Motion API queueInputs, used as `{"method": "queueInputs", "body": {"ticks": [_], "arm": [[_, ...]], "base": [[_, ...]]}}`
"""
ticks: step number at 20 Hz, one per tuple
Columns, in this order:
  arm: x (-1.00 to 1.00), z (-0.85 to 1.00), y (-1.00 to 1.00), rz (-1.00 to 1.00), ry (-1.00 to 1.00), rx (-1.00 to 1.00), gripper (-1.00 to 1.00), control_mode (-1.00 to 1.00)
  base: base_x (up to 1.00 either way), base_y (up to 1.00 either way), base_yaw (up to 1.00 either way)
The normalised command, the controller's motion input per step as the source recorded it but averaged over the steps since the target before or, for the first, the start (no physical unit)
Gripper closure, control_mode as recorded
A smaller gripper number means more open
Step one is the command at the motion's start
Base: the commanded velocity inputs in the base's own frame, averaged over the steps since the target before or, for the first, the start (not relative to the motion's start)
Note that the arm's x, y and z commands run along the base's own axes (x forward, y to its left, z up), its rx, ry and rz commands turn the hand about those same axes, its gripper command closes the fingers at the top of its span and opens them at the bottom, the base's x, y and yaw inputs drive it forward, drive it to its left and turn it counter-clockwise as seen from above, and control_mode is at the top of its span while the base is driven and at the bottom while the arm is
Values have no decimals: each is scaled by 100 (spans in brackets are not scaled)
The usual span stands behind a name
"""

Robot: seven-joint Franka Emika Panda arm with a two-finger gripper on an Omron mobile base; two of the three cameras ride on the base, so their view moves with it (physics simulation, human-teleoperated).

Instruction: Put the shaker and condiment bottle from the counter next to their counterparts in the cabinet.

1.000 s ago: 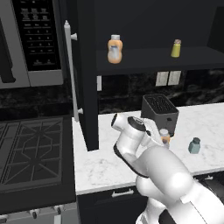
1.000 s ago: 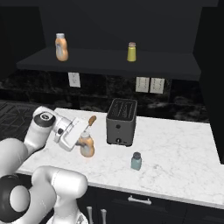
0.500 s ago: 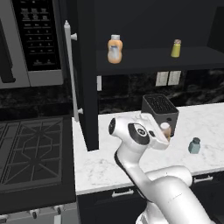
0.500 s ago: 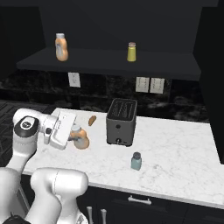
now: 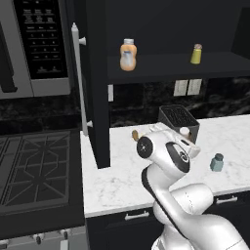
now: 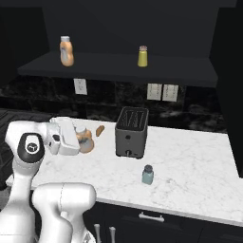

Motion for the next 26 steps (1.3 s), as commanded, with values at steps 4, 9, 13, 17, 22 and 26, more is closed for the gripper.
{"method": "queueInputs", "body": {"ticks": [4,9,13,17,22,26], "arm": [[-1,44,0,42,0,0,100,-100],[-21,51,7,42,0,-1,100,-100],[-43,60,10,36,-2,-6,100,-100],[-48,61,7,35,-4,-8,100,-100],[-57,55,7,35,-6,-11,100,-100],[-54,53,6,34,-7,-13,100,-100]], "base": [[0,0,0],[0,0,0],[0,0,0],[0,0,0],[0,0,0],[0,0,0]]}}
